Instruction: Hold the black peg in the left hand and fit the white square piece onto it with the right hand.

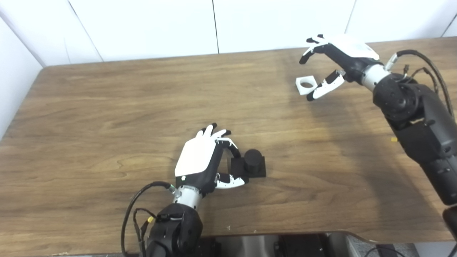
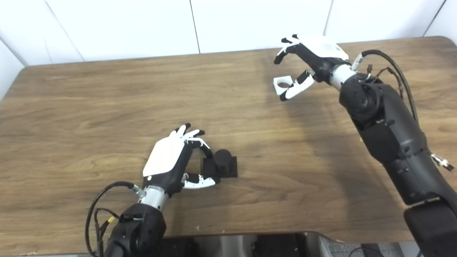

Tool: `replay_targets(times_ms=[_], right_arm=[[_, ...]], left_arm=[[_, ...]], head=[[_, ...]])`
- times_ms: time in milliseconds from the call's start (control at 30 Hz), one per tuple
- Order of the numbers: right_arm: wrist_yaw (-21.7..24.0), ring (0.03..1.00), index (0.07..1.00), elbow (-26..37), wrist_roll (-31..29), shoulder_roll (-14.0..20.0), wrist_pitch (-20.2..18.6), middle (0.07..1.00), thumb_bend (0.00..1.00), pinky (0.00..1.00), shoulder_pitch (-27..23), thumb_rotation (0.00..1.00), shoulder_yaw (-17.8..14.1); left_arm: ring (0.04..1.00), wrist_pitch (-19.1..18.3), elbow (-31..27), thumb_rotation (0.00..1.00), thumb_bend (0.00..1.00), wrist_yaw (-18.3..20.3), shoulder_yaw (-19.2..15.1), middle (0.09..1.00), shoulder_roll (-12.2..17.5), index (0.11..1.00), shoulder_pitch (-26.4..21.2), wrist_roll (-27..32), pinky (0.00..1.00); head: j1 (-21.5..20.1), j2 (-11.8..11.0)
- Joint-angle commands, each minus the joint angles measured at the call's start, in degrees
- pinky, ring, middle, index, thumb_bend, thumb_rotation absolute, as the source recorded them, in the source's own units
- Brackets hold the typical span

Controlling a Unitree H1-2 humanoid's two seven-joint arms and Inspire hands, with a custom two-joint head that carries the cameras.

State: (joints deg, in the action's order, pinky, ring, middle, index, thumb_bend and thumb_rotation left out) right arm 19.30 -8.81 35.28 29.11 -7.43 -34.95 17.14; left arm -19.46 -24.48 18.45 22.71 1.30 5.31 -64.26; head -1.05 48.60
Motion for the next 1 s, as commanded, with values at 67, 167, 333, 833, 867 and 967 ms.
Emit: replay_targets(times_ms=[67, 167, 333, 833, 867, 967], right_arm=[[-0.9, 1.0, 0.697, -1.3, 0.7, -0.3, 1.7, 0.95, 0.91, 1.0, -5.2, 0.22, -0.1], [-1.8, 1.0, 0.699, -4.2, 1.2, -0.9, 2.5, 0.947, 0.9, 0.99, -6.3, 0.23, 0.6], [-2.7, 1.0, 0.694, -8.0, 2.0, -1.8, 3.7, 0.942, 0.89, 0.98, -7.8, 0.24, 1.0], [-4.6, 1.0, 0.713, -16.4, 3.4, -3.0, 5.6, 0.938, 0.88, 0.95, -10.8, 0.26, 2.6], [-4.6, 1.0, 0.714, -16.8, 3.5, -3.0, 5.8, 0.937, 0.88, 0.95, -11.0, 0.25, 2.7], [-4.6, 1.0, 0.712, -18.3, 3.5, -2.9, 6.1, 0.936, 0.89, 0.95, -11.5, 0.25, 2.9]], left_arm=[[1.0, -0.3, 1.4, 0.07, 0.52, 1.5, -0.4, 0.884, 1.6, 0.488, 1.5, -0.7, 1.0], [1.0, -0.2, 1.6, 0.07, 0.52, 1.4, -0.4, 0.883, 1.6, 0.488, 1.3, -0.6, 1.0], [1.0, -0.1, 1.4, 0.07, 0.52, 1.9, -0.3, 0.883, 1.9, 0.488, 1.2, -1.1, 1.0], [1.0, 0.0, 1.1, 0.07, 0.52, 1.7, -0.5, 0.89, 2.1, 0.489, 1.4, 0.0, 1.0], [1.0, 0.0, 1.1, 0.07, 0.52, 1.6, -0.6, 0.889, 2.0, 0.489, 1.4, 0.3, 1.0], [1.0, 0.0, 1.2, 0.07, 0.52, 1.5, -0.5, 0.888, 2.0, 0.488, 1.3, 0.0, 1.0]], head=[[0.0, 0.0], [-0.3, -0.2], [-0.4, -0.3], [-0.8, -0.4], [-0.8, -0.4], [-0.7, -0.3]])
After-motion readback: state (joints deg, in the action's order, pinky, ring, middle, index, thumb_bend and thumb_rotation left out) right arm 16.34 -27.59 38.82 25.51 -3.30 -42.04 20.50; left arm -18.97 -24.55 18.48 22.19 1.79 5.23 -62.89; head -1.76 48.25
